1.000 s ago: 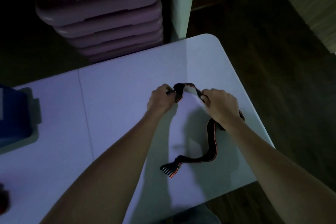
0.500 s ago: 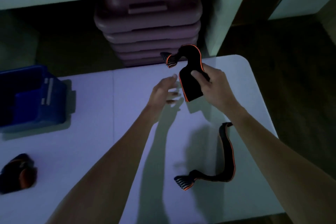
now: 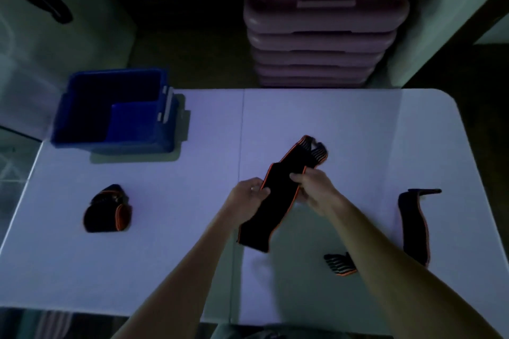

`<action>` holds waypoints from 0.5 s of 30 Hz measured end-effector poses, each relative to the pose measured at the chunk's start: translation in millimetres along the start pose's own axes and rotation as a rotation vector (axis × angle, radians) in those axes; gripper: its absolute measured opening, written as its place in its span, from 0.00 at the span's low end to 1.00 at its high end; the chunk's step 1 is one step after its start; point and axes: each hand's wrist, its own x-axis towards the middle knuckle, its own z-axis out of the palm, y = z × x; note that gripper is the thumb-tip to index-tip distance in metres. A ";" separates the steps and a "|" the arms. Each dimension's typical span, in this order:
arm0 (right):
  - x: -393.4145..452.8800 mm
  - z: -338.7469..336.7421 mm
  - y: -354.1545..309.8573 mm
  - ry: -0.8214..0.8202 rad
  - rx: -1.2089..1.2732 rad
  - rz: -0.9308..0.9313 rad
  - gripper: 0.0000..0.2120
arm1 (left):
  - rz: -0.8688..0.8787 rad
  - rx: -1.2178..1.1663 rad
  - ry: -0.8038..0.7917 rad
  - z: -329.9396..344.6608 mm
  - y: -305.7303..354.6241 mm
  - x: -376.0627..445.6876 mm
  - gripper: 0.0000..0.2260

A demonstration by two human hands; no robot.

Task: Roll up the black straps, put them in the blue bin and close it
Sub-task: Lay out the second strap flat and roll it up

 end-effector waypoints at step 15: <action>-2.3 28.4 37.4 0.166 -0.841 -0.283 0.21 | 0.094 0.296 0.225 2.0 -51.2 -12.9 0.07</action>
